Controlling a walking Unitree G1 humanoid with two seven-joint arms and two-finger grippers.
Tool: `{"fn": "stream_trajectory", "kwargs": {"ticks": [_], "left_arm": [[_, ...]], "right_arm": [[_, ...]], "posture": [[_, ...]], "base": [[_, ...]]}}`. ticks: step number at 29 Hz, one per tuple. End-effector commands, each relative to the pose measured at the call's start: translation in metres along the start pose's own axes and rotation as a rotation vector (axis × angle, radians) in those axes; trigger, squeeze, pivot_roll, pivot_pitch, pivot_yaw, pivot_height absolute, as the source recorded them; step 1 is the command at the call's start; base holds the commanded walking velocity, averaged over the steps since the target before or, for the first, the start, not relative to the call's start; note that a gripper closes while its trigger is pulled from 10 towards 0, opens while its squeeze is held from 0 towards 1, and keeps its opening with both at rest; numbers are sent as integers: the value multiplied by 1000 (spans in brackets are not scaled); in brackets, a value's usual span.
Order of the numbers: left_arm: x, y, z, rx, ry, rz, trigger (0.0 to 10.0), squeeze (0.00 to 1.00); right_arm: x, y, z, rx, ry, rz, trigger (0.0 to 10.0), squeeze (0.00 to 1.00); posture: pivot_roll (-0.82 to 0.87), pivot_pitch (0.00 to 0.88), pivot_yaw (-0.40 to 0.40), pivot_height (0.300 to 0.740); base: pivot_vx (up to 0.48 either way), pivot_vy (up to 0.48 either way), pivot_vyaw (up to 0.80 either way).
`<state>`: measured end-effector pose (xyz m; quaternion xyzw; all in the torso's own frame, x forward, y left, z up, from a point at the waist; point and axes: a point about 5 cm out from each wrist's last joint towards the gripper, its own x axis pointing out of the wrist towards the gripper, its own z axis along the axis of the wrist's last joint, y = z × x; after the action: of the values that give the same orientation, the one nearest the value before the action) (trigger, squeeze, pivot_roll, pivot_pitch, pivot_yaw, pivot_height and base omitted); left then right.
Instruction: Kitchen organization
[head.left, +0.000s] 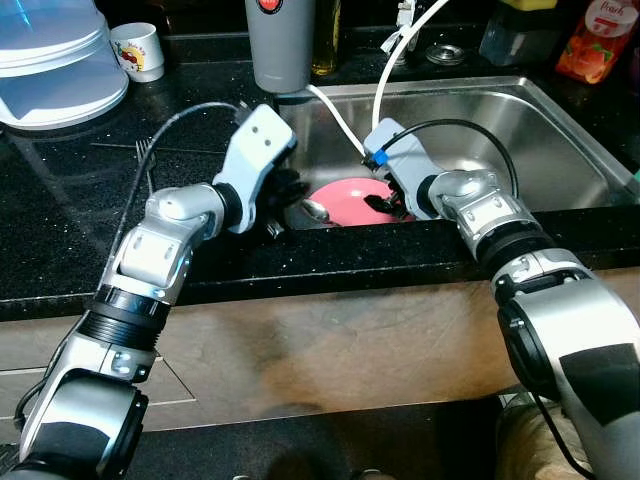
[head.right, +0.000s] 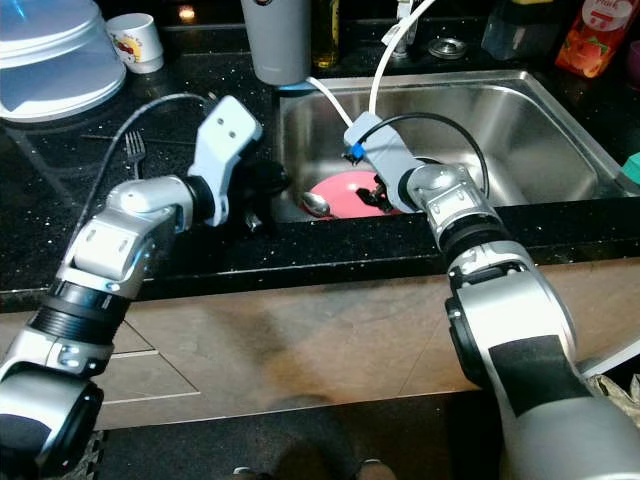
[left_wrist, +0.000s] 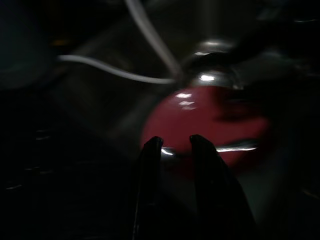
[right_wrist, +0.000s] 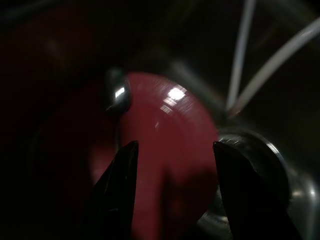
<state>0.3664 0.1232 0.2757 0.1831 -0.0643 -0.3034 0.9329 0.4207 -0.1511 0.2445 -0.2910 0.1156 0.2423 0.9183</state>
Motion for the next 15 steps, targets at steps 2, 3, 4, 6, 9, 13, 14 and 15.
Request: {"fn": "stream_trajectory", "kwargs": {"ticks": [2,3,4,6,9,13,14,15], "left_arm": [[-4,20,-4,5,52,164,10000,0],[-8,34,-7,2,91,266,10000,0],[-13,46,-10,-17,128,357,10000,1000],[-21,59,-16,-25,200,451,10000,1000],[-31,75,-24,-31,289,572,10000,1000],[-47,99,-31,-23,419,772,10000,1000],[-47,99,-31,-23,419,772,10000,1000],[-54,110,-30,-43,468,863,10000,1000]], "right_arm": [[-2,-7,16,33,-91,-57,10000,0],[-3,-9,22,73,-140,-86,10000,0],[-3,-9,28,107,-191,-99,10000,0],[-3,-7,32,141,-234,-99,10000,0],[-2,-3,37,168,-285,-88,10000,0],[2,8,39,194,-323,-40,10000,0],[2,8,39,194,-323,-40,10000,0],[3,12,38,195,-325,-23,10000,0]], "posture": [[11,127,-2,740],[13,129,-2,740],[13,131,0,740],[13,133,1,740],[14,134,3,740],[12,137,5,740],[12,137,5,740],[13,137,7,740]], "base": [[0,0,0],[0,0,0],[0,0,0],[0,0,0],[0,0,0],[0,0,0],[0,0,0],[0,0,0]]}}
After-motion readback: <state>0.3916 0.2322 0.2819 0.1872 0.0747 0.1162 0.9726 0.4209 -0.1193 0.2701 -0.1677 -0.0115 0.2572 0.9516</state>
